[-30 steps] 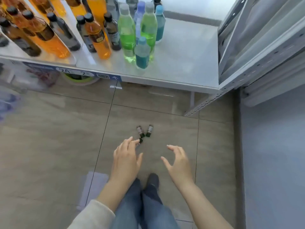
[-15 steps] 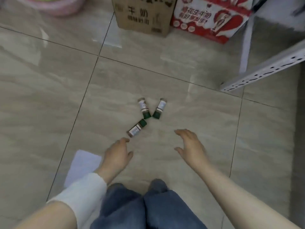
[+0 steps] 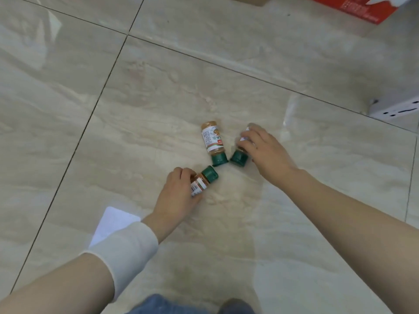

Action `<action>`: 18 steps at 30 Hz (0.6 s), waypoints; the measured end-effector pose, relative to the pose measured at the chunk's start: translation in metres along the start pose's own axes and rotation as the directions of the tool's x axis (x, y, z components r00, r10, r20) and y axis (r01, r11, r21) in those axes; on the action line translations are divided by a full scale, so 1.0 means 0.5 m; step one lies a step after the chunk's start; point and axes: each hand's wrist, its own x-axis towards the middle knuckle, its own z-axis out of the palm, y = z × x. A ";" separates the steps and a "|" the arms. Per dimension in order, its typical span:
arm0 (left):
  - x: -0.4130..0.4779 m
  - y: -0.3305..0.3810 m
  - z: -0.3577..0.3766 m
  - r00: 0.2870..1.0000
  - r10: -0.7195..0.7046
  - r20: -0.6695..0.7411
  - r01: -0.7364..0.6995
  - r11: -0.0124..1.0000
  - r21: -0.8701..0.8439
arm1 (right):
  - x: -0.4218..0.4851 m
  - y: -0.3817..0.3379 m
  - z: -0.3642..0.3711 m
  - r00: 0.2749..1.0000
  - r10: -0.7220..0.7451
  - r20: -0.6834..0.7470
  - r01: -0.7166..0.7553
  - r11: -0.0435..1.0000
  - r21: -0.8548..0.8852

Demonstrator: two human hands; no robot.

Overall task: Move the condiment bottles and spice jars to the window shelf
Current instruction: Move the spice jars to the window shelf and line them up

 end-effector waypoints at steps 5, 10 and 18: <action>-0.006 -0.006 0.001 0.999 0.013 0.038 -0.009 0.993 -0.115 | 0.005 0.018 0.004 0.999 0.012 0.041 -0.009 0.998 -0.065; -0.078 0.060 -0.110 0.998 -0.016 0.060 0.033 0.954 -0.297 | -0.053 -0.029 -0.146 0.865 0.434 0.253 -0.500 0.705 0.502; -0.299 0.345 -0.478 0.988 -0.137 0.071 0.141 0.622 -0.770 | -0.093 -0.204 -0.650 0.504 0.675 0.539 -0.331 -0.425 0.842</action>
